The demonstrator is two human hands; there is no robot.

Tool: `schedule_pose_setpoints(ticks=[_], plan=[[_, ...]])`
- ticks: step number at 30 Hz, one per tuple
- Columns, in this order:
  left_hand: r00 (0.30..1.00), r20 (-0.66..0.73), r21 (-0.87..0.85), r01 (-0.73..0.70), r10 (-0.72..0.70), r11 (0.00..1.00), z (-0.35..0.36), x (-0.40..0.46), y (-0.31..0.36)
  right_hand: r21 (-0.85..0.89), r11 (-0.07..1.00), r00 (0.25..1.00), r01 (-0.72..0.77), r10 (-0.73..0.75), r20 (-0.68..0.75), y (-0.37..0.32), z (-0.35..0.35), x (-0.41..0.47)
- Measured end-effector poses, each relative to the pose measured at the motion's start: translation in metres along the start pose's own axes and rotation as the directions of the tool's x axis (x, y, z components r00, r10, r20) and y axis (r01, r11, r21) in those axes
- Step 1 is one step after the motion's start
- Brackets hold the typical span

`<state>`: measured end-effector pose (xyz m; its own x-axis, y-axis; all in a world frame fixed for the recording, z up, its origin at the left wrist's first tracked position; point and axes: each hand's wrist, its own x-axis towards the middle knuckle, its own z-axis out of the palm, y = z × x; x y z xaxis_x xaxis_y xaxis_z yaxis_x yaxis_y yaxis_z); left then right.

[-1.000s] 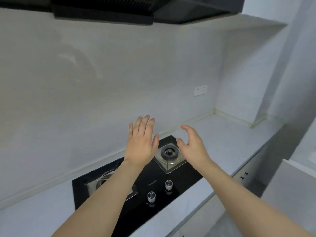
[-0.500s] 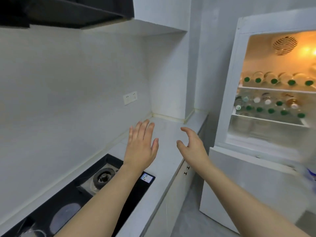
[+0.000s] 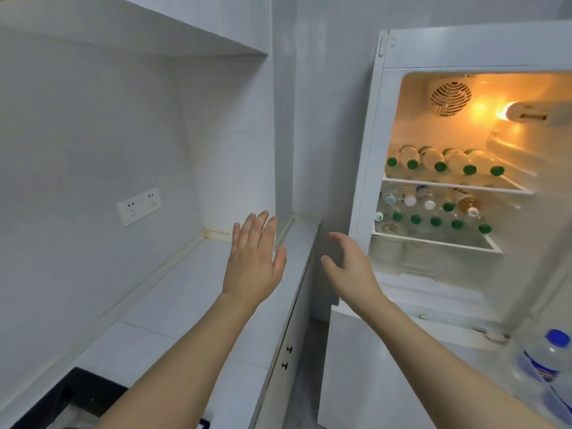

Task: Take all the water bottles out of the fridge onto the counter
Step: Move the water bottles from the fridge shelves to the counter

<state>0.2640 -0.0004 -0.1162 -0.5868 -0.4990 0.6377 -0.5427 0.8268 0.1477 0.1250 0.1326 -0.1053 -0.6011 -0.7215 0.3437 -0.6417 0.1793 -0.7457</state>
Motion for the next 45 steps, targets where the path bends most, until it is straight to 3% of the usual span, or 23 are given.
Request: schedule_pose_setpoints(ticks=[10, 19, 24, 31, 40, 45], plan=[[0.977, -0.027, -0.192, -0.212, 0.211, 0.958, 0.079, 0.107, 0.076, -0.044, 0.992, 0.973, -0.114, 0.103, -0.207, 0.068, -0.069, 0.078], [0.925, -0.118, -0.339, -0.380, 0.362, 0.861, 0.143, 0.195, 0.167, -0.060, 0.993, 0.927, -0.099, 0.070, -0.369, 0.131, -0.145, 0.157], [0.889, -0.187, -0.366, -0.457, 0.417, 0.811, 0.179, 0.264, 0.218, -0.011, 0.991, 0.899, -0.135, 0.118, -0.423, 0.167, -0.197, 0.217], [0.885, -0.172, -0.307, -0.465, 0.432, 0.830, 0.227, 0.343, 0.285, -0.026, 0.981, 0.847, -0.192, 0.152, -0.509, 0.224, -0.255, 0.294], [0.886, 0.101, -0.121, -0.440, 0.452, 0.890, 0.299, 0.404, 0.316, -0.097, 0.929, 0.814, -0.358, 0.259, -0.519, 0.288, -0.275, 0.354], [0.889, 0.239, -0.111, -0.375, 0.391, 0.920, 0.330, 0.428, 0.322, -0.222, 0.854, 0.839, -0.471, 0.356, -0.412, 0.312, -0.282, 0.384]])
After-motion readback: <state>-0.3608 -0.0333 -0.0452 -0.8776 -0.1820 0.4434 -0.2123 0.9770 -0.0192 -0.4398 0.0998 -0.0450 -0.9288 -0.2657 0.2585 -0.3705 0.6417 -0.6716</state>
